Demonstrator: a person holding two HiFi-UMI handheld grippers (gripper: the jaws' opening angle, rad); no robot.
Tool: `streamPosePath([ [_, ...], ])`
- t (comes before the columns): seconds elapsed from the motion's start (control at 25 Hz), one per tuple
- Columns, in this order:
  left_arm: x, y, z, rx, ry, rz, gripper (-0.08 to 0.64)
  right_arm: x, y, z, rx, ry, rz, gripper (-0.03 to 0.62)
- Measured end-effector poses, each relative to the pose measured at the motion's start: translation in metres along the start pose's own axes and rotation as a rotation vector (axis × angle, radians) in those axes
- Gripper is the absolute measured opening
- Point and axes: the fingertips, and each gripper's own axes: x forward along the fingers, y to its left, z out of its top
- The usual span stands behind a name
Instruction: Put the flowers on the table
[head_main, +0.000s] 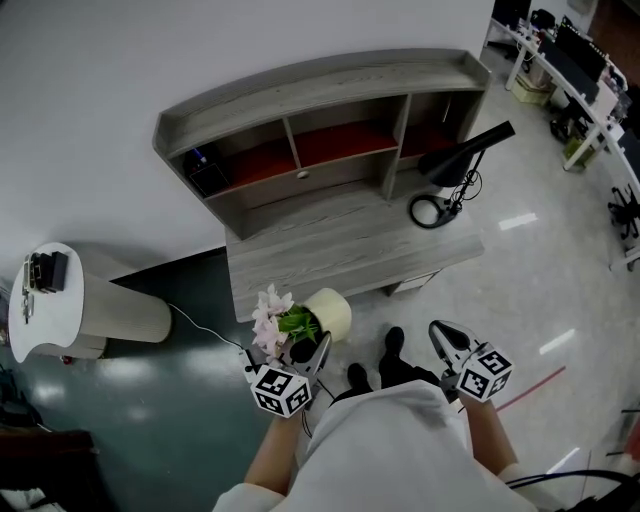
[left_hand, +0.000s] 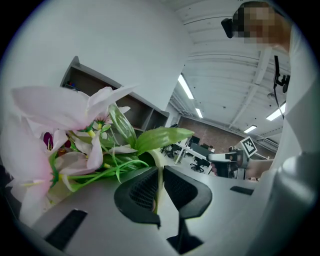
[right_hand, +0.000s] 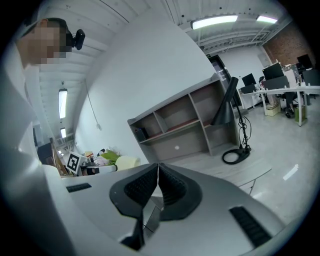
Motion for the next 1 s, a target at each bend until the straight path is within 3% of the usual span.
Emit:
streamPosePath([
  [0.56, 0.081, 0.015, 0.025, 0.030, 0.052, 0.025, 0.051, 0.049, -0.060, 0.041, 0.033, -0.001, 0.042, 0.018],
  [1.0, 0.189, 0.043, 0.022, 0.191, 0.232, 0.070, 0.051, 0.079, -0.142, 0.077, 0.049, 0.046, 0.070, 0.018],
])
